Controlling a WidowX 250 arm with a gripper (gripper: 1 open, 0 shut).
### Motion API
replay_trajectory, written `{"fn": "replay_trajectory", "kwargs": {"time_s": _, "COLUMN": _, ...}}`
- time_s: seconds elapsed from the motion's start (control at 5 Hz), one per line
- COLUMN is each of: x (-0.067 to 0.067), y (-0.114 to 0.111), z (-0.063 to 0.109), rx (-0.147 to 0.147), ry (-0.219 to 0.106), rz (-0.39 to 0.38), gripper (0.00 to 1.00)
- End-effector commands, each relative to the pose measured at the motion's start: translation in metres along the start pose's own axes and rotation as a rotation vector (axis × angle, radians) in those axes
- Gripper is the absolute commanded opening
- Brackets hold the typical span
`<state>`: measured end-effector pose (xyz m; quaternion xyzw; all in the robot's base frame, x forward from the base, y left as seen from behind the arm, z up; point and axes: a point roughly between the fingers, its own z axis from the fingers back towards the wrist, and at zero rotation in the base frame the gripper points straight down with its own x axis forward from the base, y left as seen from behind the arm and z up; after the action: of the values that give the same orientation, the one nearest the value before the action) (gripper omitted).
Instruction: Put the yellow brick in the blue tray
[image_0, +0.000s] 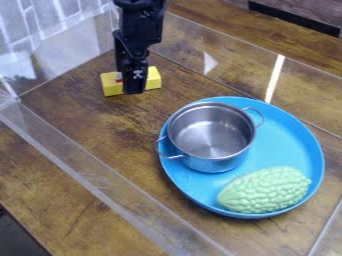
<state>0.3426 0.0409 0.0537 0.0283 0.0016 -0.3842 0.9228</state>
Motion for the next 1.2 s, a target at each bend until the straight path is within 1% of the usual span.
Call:
{"fn": "replay_trajectory", "kwargs": {"time_s": 0.0, "x": 0.002, "y": 0.019, "z": 0.016, "rx": 0.06, "ry": -0.058, "rz": 0.01, "gripper": 1.0}}
{"fn": "replay_trajectory", "kwargs": {"time_s": 0.2, "x": 0.003, "y": 0.023, "z": 0.013, "rx": 0.062, "ry": -0.068, "rz": 0.008, "gripper": 1.0}}
{"fn": "replay_trajectory", "kwargs": {"time_s": 0.6, "x": 0.001, "y": 0.028, "z": 0.011, "rx": 0.064, "ry": -0.096, "rz": 0.003, "gripper": 1.0}}
{"fn": "replay_trajectory", "kwargs": {"time_s": 1.0, "x": 0.004, "y": 0.035, "z": 0.004, "rx": 0.072, "ry": -0.103, "rz": -0.003, "gripper": 1.0}}
